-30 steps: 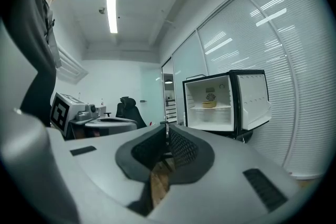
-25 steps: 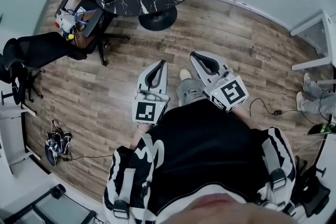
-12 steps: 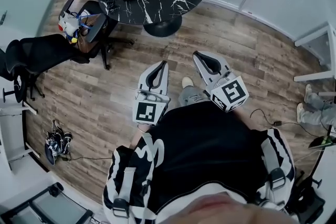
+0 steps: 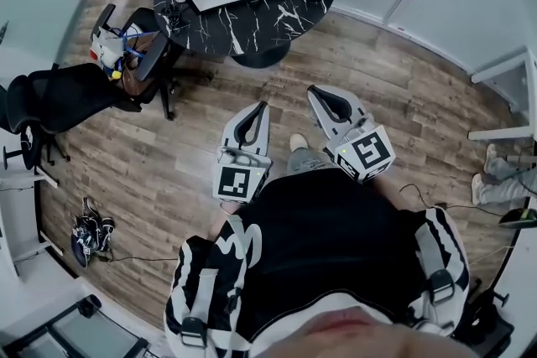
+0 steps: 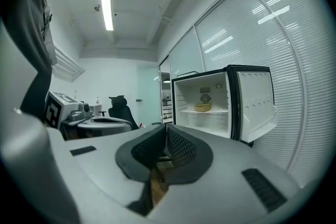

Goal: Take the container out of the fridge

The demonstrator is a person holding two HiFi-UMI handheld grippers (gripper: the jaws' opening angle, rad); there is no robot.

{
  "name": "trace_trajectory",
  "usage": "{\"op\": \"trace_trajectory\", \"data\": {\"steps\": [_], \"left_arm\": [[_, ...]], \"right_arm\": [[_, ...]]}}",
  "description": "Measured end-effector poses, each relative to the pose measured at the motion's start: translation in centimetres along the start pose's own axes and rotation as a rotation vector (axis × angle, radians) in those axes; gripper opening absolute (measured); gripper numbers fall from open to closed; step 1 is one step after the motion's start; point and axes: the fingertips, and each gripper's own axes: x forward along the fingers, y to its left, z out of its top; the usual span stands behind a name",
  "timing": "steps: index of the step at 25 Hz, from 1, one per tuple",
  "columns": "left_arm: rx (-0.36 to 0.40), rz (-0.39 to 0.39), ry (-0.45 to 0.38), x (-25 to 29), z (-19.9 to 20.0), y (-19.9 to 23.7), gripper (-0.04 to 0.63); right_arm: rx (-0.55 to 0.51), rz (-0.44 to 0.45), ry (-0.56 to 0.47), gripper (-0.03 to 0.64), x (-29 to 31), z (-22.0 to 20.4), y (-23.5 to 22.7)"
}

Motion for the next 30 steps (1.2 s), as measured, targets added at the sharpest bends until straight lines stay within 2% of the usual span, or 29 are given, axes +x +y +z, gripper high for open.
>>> {"op": "trace_trajectory", "data": {"steps": [13, 17, 25, 30], "left_arm": [[-0.019, 0.050, 0.001, 5.7, 0.9, 4.2, 0.009], [-0.048, 0.080, -0.012, 7.0, 1.0, 5.2, 0.009], [-0.053, 0.101, -0.017, 9.6, 0.8, 6.1, 0.009], [-0.068, 0.128, -0.009, 9.9, 0.0, 6.4, 0.009]], "right_arm": [[0.020, 0.010, 0.017, 0.014, 5.5, 1.0, -5.5], [0.030, 0.002, 0.018, 0.014, 6.4, 1.2, -7.1], [0.034, 0.028, 0.018, 0.014, 8.4, 1.3, -9.7], [0.026, 0.071, 0.030, 0.014, 9.6, 0.6, -9.8]]}}
